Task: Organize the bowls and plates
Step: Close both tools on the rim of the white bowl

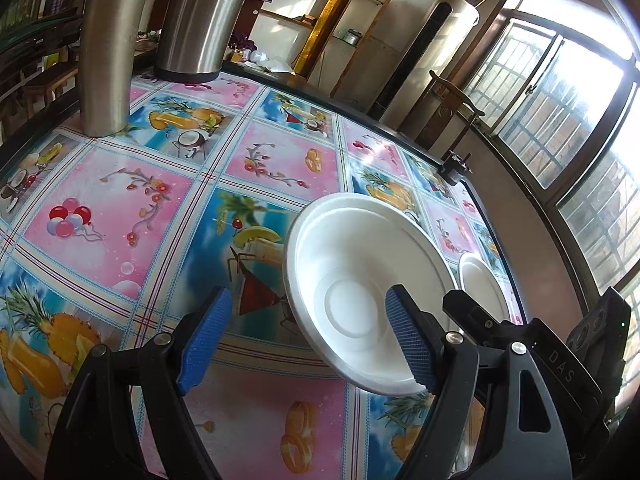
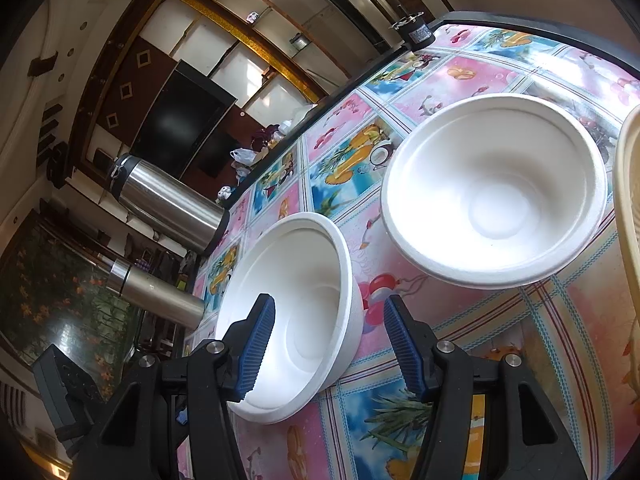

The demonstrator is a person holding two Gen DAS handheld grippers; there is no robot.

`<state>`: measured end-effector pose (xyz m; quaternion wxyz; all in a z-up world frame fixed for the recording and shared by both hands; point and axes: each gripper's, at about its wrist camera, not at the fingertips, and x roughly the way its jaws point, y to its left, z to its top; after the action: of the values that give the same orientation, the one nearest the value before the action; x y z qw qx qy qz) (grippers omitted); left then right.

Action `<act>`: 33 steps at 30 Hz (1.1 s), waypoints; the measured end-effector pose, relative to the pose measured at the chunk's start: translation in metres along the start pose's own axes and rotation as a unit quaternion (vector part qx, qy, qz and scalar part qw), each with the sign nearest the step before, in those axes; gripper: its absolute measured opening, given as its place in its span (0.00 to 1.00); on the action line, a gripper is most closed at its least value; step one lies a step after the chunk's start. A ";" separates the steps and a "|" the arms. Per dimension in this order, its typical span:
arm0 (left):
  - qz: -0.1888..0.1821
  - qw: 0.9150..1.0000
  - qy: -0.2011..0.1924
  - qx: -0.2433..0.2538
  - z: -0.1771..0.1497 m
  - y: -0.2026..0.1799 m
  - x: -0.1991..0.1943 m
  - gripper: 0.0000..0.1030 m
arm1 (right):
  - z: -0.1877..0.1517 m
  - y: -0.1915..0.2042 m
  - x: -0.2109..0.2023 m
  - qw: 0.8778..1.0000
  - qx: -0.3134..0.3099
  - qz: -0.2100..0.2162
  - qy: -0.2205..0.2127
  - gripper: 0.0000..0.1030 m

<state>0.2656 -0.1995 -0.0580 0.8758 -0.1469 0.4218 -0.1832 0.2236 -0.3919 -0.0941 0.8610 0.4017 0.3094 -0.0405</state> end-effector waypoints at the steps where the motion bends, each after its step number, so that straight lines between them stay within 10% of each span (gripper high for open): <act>1: 0.000 1.000 0.001 -0.001 0.000 0.001 0.000 0.77 | -0.001 0.000 -0.001 1.000 0.000 0.000 0.000 0.58; 22: -0.044 0.997 0.029 -0.059 0.004 0.022 0.005 0.77 | 0.000 -0.003 -0.005 1.000 0.008 0.002 -0.007 0.58; 33: -0.057 0.993 0.057 -0.089 0.002 0.034 0.013 0.71 | -0.001 -0.004 -0.004 1.000 0.008 -0.017 -0.005 0.37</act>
<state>0.2812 -0.1747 -0.0793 0.8220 -0.2370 0.4766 -0.2025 0.2184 -0.3950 -0.0950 0.8586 0.4027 0.3115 -0.0598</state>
